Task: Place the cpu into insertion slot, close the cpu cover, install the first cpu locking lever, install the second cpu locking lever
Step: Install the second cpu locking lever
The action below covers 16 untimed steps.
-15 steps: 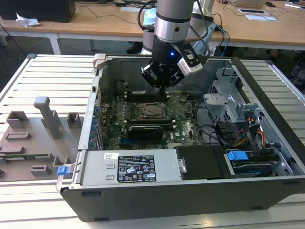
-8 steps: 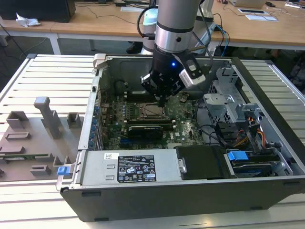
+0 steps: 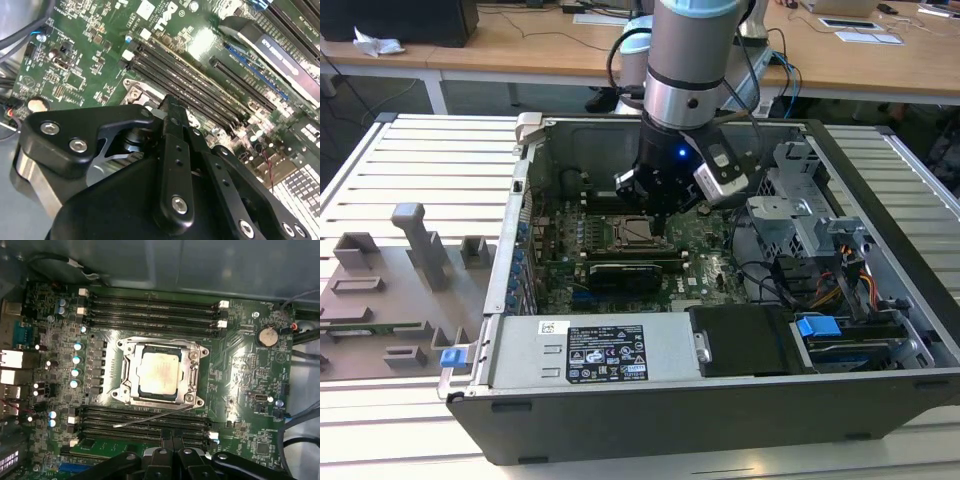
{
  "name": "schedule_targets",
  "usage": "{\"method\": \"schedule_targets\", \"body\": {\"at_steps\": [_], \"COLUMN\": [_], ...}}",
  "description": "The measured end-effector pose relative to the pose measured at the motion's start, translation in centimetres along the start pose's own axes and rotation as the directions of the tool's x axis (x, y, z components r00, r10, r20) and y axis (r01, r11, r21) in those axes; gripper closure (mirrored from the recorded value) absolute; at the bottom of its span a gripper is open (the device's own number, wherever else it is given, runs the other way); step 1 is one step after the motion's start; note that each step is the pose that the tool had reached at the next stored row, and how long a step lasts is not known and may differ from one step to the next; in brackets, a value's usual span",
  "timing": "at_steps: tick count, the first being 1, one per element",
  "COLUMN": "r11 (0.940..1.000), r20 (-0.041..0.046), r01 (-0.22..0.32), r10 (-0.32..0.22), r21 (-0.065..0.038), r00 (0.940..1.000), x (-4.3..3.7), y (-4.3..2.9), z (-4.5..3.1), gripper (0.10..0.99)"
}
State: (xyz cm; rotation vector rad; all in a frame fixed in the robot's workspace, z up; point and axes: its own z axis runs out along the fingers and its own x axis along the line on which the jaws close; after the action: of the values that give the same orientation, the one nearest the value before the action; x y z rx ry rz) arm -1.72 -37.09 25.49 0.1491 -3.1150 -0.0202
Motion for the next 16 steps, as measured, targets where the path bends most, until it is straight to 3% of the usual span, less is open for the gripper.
{"method": "schedule_targets", "body": {"at_steps": [1,2,5,7,11,16], "r11": [1.0000,0.9996,0.9969,0.9961,0.9958,0.9957], "r20": [0.0001,0.0027,0.0076,0.0085,0.0090,0.0090], "r01": [0.000,0.001,0.002,0.003,0.003,0.003], "r10": [0.000,-0.001,-0.002,-0.002,-0.002,-0.002], "r21": [-0.001,-0.029,-0.079,-0.088,-0.092,-0.093], "r00": [1.0000,1.0000,1.0000,1.0000,1.0000,1.0000], "x": [0.04,0.44,1.02,1.84,2.80,3.89], "y": [-0.05,-0.10,-0.22,-0.30,-0.41,-0.35], "z": [0.41,0.59,0.71,0.98,1.44,3.20], "gripper": [0.980,0.980,0.980,0.980,0.980,0.980]}}
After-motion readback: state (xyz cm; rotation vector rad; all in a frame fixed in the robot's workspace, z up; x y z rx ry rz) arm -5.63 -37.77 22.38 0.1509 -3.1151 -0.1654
